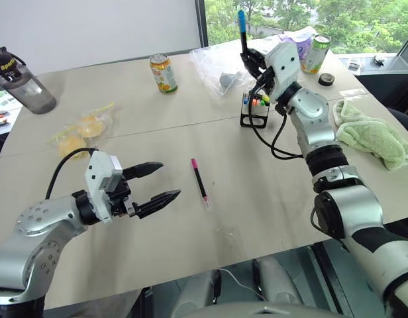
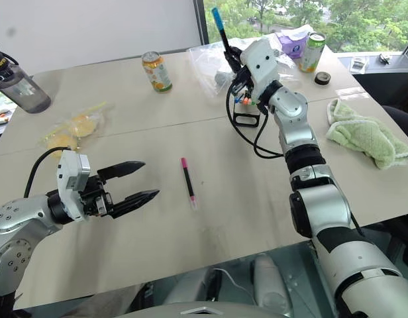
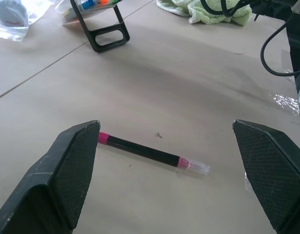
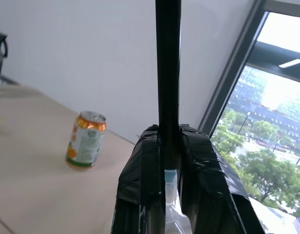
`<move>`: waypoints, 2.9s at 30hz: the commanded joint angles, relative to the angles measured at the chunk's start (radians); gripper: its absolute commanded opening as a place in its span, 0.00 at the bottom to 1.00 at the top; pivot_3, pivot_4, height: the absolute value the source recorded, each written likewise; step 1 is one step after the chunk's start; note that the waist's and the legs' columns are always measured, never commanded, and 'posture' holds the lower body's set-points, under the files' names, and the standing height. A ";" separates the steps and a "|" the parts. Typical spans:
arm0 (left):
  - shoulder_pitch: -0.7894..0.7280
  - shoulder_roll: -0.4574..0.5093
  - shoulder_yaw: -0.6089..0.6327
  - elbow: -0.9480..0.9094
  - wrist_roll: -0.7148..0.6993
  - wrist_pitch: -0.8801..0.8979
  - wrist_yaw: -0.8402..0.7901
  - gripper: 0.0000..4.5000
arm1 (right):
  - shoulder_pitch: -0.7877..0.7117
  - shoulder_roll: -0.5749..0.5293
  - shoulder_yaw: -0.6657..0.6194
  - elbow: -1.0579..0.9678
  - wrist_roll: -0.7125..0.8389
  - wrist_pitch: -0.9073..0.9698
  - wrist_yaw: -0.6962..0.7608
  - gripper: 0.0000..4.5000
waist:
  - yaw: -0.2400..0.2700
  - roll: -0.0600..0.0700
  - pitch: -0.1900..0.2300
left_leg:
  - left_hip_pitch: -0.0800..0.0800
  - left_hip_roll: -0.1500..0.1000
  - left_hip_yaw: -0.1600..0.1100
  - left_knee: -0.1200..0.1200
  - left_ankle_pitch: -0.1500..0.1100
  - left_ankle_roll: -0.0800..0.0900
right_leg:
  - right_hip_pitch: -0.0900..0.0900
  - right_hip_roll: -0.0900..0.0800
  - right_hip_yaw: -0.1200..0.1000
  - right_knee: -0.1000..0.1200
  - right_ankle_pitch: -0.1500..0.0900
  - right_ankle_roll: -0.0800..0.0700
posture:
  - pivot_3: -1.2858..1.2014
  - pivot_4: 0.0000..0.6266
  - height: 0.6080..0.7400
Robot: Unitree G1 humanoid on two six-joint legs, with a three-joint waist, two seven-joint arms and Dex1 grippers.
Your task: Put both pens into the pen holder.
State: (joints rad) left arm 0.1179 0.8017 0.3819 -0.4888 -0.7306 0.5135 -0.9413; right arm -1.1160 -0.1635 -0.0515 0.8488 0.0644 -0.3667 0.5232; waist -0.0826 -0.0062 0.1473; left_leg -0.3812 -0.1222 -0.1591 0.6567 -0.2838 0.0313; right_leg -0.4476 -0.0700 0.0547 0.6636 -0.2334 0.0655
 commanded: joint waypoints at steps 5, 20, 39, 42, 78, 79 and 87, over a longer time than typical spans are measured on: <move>-0.019 0.012 0.002 0.009 0.009 -0.017 -0.019 1.00 | 0.081 -0.004 0.003 -0.089 0.056 0.006 0.084 0.01 | -0.006 0.000 0.000 | 0.000 0.000 0.000 0.000 0.000 0.000 | 0.000 0.000 0.000 0.000 0.000 0.000 | 0.52 0.24 0.99; -0.022 0.005 -0.005 0.016 0.024 -0.029 -0.025 1.00 | 0.046 -0.097 0.108 0.194 -0.097 -0.418 0.187 0.01 | -0.015 0.000 0.000 | 0.001 0.001 0.002 0.001 0.000 0.000 | 0.000 0.001 0.001 0.001 0.000 0.000 | 0.52 0.24 0.99; -0.019 0.012 -0.001 0.009 0.025 -0.035 -0.016 1.00 | -0.067 -0.068 0.135 0.403 -0.252 -0.435 -0.057 0.01 | -0.015 0.000 0.000 | 0.001 0.001 0.002 0.001 0.000 0.000 | 0.000 0.001 0.001 0.001 0.000 0.000 | 0.52 0.24 0.99; -0.017 0.012 0.001 0.008 0.026 -0.037 -0.017 1.00 | -0.077 -0.064 0.133 0.414 -0.258 -0.421 -0.073 0.01 | -0.016 0.000 0.000 | 0.001 0.001 0.002 0.001 0.000 -0.001 | 0.000 0.001 0.002 0.001 0.000 0.000 | 0.52 0.24 0.99; 0.026 0.009 0.030 -0.012 0.023 -0.044 -0.007 1.00 | -0.132 -0.066 0.123 0.439 -0.290 -0.365 -0.170 0.98 | -0.016 0.000 0.000 | 0.001 0.001 0.002 0.001 0.000 -0.001 | 0.000 0.001 0.002 0.001 0.000 -0.001 | 0.52 0.24 0.99; 0.025 0.009 0.029 -0.012 0.023 -0.045 -0.007 1.00 | -0.128 -0.065 0.121 0.435 -0.284 -0.370 -0.154 0.98 | -0.016 0.000 0.000 | 0.001 0.001 0.002 0.001 0.000 -0.001 | 0.000 0.001 0.002 0.001 0.000 -0.001 | 0.52 0.24 0.99; 0.020 0.006 0.020 -0.007 0.027 -0.050 -0.007 1.00 | -0.051 -0.024 0.071 0.326 -0.114 -0.274 0.203 0.98 | -0.017 0.000 0.000 | 0.001 0.001 0.002 0.001 0.000 -0.001 | 0.000 0.001 0.001 0.001 0.000 -0.001 | 0.52 0.24 0.99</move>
State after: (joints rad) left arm 0.1416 0.8057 0.3835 -0.4708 -0.7074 0.4819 -0.9504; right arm -1.1789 -0.1995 0.0362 1.2334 -0.1075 -0.6743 0.6337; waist -0.0994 -0.0062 0.1473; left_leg -0.3801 -0.1211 -0.1576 0.6575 -0.2834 0.0308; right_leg -0.4472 -0.0687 0.0562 0.6648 -0.2329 0.0649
